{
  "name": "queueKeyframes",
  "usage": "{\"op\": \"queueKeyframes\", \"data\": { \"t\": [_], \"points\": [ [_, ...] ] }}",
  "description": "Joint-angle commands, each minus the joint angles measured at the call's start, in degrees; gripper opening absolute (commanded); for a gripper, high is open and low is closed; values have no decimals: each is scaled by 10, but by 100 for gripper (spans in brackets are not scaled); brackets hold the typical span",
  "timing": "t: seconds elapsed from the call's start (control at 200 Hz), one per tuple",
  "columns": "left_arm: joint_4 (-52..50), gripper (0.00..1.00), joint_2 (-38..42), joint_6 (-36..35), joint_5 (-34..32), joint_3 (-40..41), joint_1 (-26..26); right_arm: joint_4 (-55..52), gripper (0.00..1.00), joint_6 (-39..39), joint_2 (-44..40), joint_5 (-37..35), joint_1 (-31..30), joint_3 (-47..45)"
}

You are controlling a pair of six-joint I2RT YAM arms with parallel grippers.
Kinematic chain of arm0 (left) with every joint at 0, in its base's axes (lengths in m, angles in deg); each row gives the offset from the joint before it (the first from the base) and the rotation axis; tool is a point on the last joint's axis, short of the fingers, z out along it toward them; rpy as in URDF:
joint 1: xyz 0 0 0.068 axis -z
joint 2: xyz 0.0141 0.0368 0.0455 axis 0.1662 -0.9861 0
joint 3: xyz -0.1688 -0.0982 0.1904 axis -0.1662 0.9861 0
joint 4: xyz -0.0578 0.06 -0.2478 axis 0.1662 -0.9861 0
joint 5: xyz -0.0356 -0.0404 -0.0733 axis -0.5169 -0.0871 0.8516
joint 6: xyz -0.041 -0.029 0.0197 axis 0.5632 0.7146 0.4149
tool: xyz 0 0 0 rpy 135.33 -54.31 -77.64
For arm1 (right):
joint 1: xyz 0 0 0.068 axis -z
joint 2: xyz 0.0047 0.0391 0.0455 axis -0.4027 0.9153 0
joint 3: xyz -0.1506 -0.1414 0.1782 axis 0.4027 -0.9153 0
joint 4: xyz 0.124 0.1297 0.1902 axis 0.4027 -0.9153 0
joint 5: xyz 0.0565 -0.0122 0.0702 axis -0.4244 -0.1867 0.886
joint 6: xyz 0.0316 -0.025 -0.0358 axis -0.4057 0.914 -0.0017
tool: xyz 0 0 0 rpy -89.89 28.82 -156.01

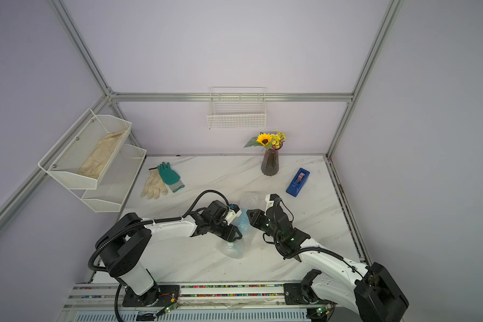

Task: Wrap wine glasses in bubble wrap
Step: Stick the tape on the bubble wrap.

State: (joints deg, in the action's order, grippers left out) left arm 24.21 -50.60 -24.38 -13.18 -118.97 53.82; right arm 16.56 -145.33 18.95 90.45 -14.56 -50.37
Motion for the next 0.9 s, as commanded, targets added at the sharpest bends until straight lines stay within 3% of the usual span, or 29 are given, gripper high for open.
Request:
{"op": "queueKeyframes", "data": {
  "t": [0.0, 0.72, 0.895],
  "points": [
    [16, 41, -4, 3, 9, 22, -1, -9, 23, -9, 15, -10, 1, -15],
    [14, 41, -4, 5, 8, 20, 0, 98, 23, 3, 118, 0, 9, -21],
    [15, 41, -6, 4, 9, 19, 0, 60, 32, 27, 124, 7, 10, 7]
  ]
}}
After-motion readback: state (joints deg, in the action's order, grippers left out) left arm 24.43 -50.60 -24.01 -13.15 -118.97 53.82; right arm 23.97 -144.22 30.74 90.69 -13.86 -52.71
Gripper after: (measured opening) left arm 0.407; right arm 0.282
